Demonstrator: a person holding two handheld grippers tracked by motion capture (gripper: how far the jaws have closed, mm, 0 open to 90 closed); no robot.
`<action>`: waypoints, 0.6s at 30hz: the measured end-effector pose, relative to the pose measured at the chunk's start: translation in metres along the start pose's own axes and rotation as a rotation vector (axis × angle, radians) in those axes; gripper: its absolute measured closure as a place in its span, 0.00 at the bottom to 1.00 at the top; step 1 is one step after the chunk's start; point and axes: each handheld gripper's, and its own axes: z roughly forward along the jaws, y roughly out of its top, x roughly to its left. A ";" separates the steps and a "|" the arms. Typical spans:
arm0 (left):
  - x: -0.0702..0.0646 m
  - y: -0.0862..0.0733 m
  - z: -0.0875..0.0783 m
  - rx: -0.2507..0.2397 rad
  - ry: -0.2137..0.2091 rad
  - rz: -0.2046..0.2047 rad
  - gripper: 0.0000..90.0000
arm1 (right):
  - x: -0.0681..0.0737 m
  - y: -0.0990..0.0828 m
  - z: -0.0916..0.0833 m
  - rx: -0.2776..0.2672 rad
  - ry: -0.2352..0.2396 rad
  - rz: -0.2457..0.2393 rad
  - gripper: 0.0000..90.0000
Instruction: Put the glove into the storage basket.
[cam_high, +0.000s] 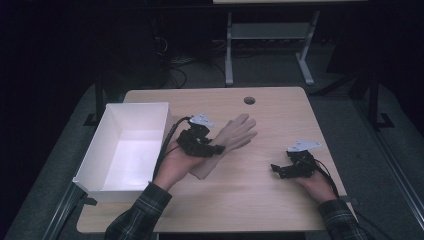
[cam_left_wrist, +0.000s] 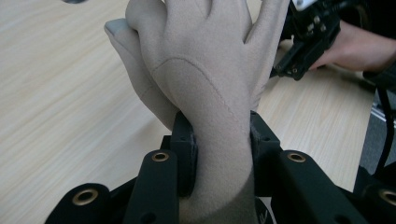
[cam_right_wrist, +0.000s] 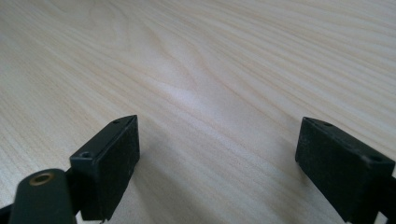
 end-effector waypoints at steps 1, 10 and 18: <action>0.002 0.001 -0.005 -0.003 0.008 -0.004 0.77 | 0.000 0.000 0.000 0.000 0.000 0.000 0.15; 0.027 -0.006 -0.057 -0.064 0.082 -0.054 0.77 | 0.000 0.000 0.000 0.001 -0.001 -0.004 0.15; 0.051 -0.032 -0.094 -0.111 0.160 -0.122 0.77 | 0.000 0.000 0.000 0.002 -0.001 -0.005 0.15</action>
